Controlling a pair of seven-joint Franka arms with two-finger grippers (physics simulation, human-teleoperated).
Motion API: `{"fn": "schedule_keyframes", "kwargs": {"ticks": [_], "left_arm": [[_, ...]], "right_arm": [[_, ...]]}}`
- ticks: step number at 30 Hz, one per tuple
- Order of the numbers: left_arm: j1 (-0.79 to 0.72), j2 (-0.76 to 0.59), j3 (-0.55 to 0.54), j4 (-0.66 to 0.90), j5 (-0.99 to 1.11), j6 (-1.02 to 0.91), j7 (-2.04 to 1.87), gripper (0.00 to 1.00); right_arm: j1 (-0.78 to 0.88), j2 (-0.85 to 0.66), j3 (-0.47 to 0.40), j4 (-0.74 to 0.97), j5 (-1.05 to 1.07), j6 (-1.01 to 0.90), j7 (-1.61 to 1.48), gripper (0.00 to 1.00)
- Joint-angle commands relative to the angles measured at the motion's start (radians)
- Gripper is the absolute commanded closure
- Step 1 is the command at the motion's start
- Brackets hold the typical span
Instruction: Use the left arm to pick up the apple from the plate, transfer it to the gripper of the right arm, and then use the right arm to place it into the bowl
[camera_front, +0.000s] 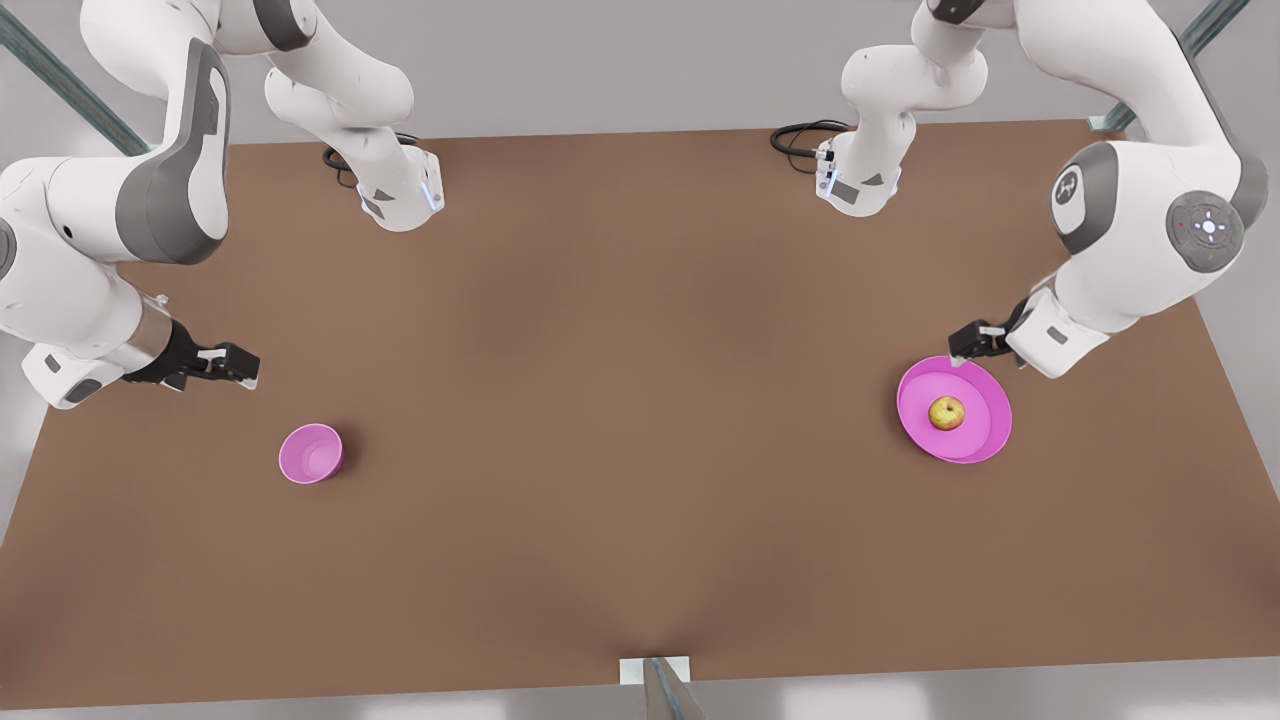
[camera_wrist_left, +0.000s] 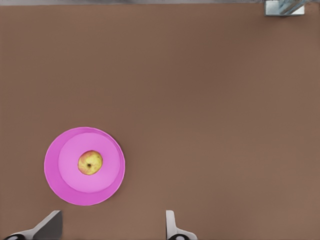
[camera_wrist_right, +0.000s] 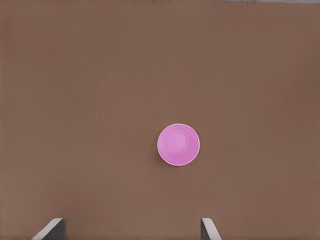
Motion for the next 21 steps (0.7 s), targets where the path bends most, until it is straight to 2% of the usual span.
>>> {"fn": "schedule_keyframes", "kwargs": {"ticks": [1, 2, 3, 4, 9, 17, 21], "left_arm": [[0.001, 0.001, 0.000, 0.000, 0.001, 0.073, 0.020, 0.00], [0.002, 0.001, 0.005, -0.018, -0.003, 0.078, 0.024, 0.00], [0.007, -0.003, 0.026, -0.113, -0.001, 0.144, 0.022, 0.00], [0.008, -0.003, 0.075, -0.323, -0.006, 0.358, 0.011, 0.00], [0.027, 0.027, 0.133, -0.678, -0.006, 0.776, 0.022, 0.00], [0.076, 0.169, 0.155, -0.690, -0.006, 0.853, 0.065, 0.00], [0.071, 0.191, 0.155, -0.690, -0.006, 0.877, 0.065, 0.00]], "right_arm": [[-0.001, -0.001, 0.000, 0.000, 0.000, 0.003, -0.009, 0.00], [0.001, -0.001, 0.000, 0.000, 0.000, 0.003, -0.009, 0.00], [0.001, -0.001, 0.000, 0.000, 0.000, 0.003, -0.009, 0.00], [0.001, -0.001, 0.000, 0.000, 0.000, 0.003, -0.009, 0.00], [0.001, -0.001, 0.000, 0.000, 0.000, 0.003, -0.009, 0.00], [-0.001, -0.001, 0.000, 0.000, 0.000, 0.003, -0.009, 0.00], [-0.001, -0.001, 0.000, 0.000, 0.000, 0.003, -0.009, 0.00]]}}
